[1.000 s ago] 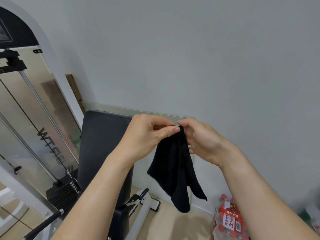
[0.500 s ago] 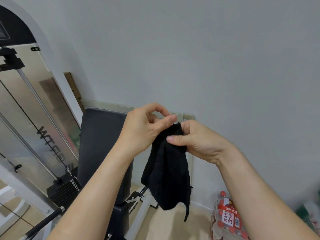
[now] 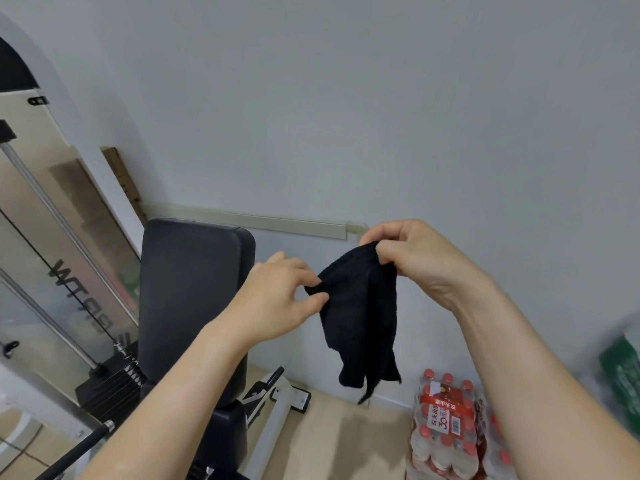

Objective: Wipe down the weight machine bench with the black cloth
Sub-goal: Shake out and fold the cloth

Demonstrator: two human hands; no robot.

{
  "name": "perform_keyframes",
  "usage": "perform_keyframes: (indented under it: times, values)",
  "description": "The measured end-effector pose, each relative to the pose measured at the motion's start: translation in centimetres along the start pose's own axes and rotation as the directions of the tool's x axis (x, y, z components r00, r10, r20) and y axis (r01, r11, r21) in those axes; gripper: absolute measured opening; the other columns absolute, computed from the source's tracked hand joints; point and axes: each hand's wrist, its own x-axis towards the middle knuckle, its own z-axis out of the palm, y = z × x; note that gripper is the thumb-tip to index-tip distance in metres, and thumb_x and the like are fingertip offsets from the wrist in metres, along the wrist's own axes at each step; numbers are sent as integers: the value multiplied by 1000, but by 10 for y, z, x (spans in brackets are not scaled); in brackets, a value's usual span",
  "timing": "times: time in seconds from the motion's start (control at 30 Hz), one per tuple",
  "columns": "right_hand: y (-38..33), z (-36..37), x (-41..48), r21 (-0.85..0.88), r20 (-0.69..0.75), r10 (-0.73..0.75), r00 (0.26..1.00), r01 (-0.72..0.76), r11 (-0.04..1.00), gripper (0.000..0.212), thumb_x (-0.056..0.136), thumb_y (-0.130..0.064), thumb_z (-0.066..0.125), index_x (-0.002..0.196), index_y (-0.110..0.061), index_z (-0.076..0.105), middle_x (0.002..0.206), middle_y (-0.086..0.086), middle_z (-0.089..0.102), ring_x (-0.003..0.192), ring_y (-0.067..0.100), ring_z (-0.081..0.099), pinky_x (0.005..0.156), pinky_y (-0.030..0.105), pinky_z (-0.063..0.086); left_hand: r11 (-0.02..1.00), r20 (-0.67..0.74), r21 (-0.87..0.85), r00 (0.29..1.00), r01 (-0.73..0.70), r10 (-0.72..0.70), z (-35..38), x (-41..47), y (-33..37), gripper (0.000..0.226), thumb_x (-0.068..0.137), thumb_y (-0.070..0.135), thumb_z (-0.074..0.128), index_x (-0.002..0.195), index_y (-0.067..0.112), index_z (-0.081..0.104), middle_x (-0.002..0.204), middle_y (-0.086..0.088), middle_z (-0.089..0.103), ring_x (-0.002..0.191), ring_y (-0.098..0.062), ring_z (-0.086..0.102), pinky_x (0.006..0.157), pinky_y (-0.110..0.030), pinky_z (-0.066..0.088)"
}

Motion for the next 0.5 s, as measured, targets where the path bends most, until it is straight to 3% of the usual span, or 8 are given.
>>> perform_keyframes:
  times: [0.1, 0.23, 0.3, 0.37, 0.43, 0.5]
  values:
    - [3, -7, -14, -178, -74, -31, 997, 17, 984, 29, 77, 3, 43, 83, -17, 63, 67, 5, 57, 61, 20, 47, 60, 32, 37, 991, -135, 103, 986, -89, 102, 4, 4, 4, 19, 93, 27, 59, 106, 22, 73, 96, 7, 61, 85, -13, 39, 76, -33, 43]
    - [6, -19, -34, -172, -132, 5, 991, -27, 985, 37, 76, 3, 41, 89, -26, 60, 70, 8, 50, 58, 22, 46, 57, 34, 42, 981, -295, 130, 938, -147, 180, 0, 6, 10, 13, 83, 26, 73, 92, 18, 78, 108, 1, 58, 92, -11, 35, 77, -28, 34]
    - [11, -22, -46, -172, -190, 31, 981, -64, 983, 38, 76, 4, 41, 90, -26, 59, 73, 7, 51, 56, 20, 50, 58, 32, 50, 989, -245, 31, 958, -143, 146, -1, 5, 16, 15, 82, 33, 73, 85, 19, 77, 108, 9, 61, 91, -9, 44, 78, -24, 34]
    - [15, -23, -54, -204, -228, 36, 973, -84, 975, 36, 76, 5, 42, 90, -24, 57, 75, 4, 53, 52, 19, 56, 65, 39, 56, 982, -100, -184, 995, -33, 15, -3, 5, 22, 18, 80, 38, 73, 82, 21, 76, 90, 15, 68, 79, -6, 57, 70, -17, 39]
    - [23, -22, -63, -295, -288, 38, 957, -127, 947, 33, 77, 4, 44, 87, -24, 58, 76, 1, 55, 52, 18, 63, 70, 43, 59, 936, 27, -347, 998, 55, -49, 2, 4, 28, 18, 77, 38, 77, 81, 21, 77, 76, 10, 72, 73, -5, 64, 67, -18, 46]
    - [34, -22, -73, -397, -336, 23, 941, -164, 903, 32, 76, 4, 45, 82, -24, 61, 75, 1, 60, 61, 21, 68, 68, 39, 60, 875, 86, -476, 995, 93, -58, 14, 1, 33, 15, 75, 33, 79, 81, 19, 78, 77, 7, 75, 77, -5, 69, 75, -22, 53]
